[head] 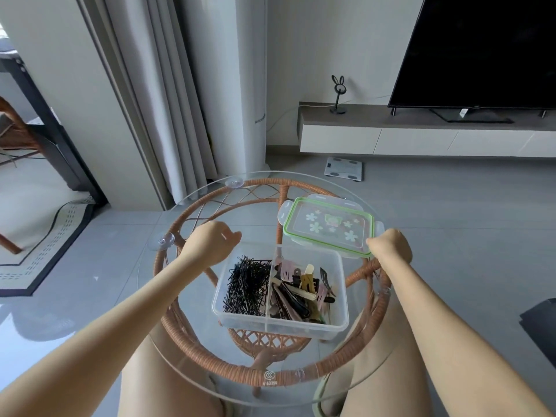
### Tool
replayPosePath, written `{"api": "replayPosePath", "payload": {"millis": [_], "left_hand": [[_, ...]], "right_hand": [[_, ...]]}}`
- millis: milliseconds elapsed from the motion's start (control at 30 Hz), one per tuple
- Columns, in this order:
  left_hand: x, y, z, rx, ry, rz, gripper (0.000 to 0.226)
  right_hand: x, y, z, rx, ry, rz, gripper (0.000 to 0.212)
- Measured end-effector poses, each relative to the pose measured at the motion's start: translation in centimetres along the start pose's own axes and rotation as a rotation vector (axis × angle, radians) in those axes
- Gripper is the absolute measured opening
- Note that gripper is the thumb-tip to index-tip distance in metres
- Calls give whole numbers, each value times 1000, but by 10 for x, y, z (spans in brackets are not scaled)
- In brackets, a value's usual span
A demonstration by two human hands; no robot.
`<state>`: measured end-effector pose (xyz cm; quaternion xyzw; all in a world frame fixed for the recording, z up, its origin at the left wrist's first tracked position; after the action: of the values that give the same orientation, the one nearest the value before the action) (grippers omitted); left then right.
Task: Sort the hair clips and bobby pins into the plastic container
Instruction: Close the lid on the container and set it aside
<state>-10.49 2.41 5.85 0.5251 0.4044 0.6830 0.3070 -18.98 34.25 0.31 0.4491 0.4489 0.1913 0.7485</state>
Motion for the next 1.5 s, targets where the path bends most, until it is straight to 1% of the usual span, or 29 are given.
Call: {"api": "replayPosePath", "payload": {"millis": [67, 100, 133, 200, 267, 300, 333, 400, 433, 500, 533, 567, 633, 700, 733, 767, 833, 900, 967, 1067, 1100, 1167, 1233, 1300, 1400, 1500], "left_hand": [[8, 0, -8, 48, -13, 29, 30], [10, 1, -12, 80, -33, 24, 29], [12, 2, -17, 116, -49, 33, 29], [12, 6, -26, 165, -53, 132, 28], [11, 11, -36, 174, -11, 309, 30], [11, 13, -39, 157, 44, 448, 33], [10, 15, -42, 105, 131, 629, 37], [7, 18, -43, -107, 311, 1004, 49], [5, 22, -41, -218, 375, 1173, 54], [-3, 26, -39, -383, 470, 1419, 58], [-8, 28, -36, -430, 469, 1448, 57], [-12, 31, -30, -465, 432, 1422, 53], [-16, 35, -21, -506, 333, 1399, 38], [-17, 34, -10, -511, 291, 1441, 47], [-18, 32, -5, -495, 290, 1452, 48], [-16, 30, 2, -476, 291, 1429, 45], [-18, 22, 10, -377, 275, 1276, 38], [-24, 15, 14, -189, 228, 1021, 41], [-27, 11, 18, -70, 160, 780, 32], [-23, 8, 20, -1, 70, 611, 26], [-21, 9, 19, 25, 46, 562, 26], [-17, 9, 16, 70, 9, 432, 33], [-15, 8, 16, 81, -17, 310, 34], [-14, 6, 15, 80, -24, 261, 33], [-14, 5, 15, 93, -23, 242, 32], [-15, 6, 15, 72, -23, 243, 33]], "right_hand": [[-5, 2, -1, -13, 24, -18, 19], [-9, 4, 0, -18, 46, -79, 19], [-14, 6, -2, -22, 90, -181, 19], [-31, 19, 2, -73, 203, -451, 8], [-50, 33, 12, -155, 372, -675, 36], [-57, 41, 20, -178, 479, -723, 42], [-64, 48, 29, -171, 594, -734, 38], [-70, 58, 50, -159, 760, -735, 21], [-71, 61, 58, -193, 818, -768, 16], [-67, 63, 71, -303, 908, -835, 15], [-63, 62, 74, -360, 947, -844, 15], [-56, 58, 74, -392, 983, -821, 16], [-42, 48, 72, -381, 1086, -680, 26], [-24, 36, 72, -319, 1157, -545, 32], [-14, 30, 73, -271, 1177, -500, 31], [-5, 25, 74, -213, 1202, -463, 32], [12, 13, 78, -107, 1259, -388, 44], [26, 4, 84, -45, 1317, -316, 52], [33, -2, 88, -41, 1358, -264, 55], [37, -1, 89, -49, 1381, -222, 59], [37, 0, 88, -56, 1382, -213, 60], [38, 1, 85, -77, 1374, -201, 61], [38, 1, 83, -95, 1366, -176, 62], [39, 1, 82, -109, 1359, -160, 63], [38, 2, 81, -120, 1355, -146, 64], [38, 3, 81, -121, 1354, -101, 69]]}}
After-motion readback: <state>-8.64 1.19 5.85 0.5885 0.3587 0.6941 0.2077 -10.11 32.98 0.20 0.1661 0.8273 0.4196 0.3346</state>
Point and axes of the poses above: each hand's wrist, its own z-axis away from the middle knuckle, its own y-axis out of the back of the hand, x = y × z, the point moved 2 cm from there along -z, towards the middle knuckle, and after that the axes turned 1 degree about z, right-handed, at the moved point
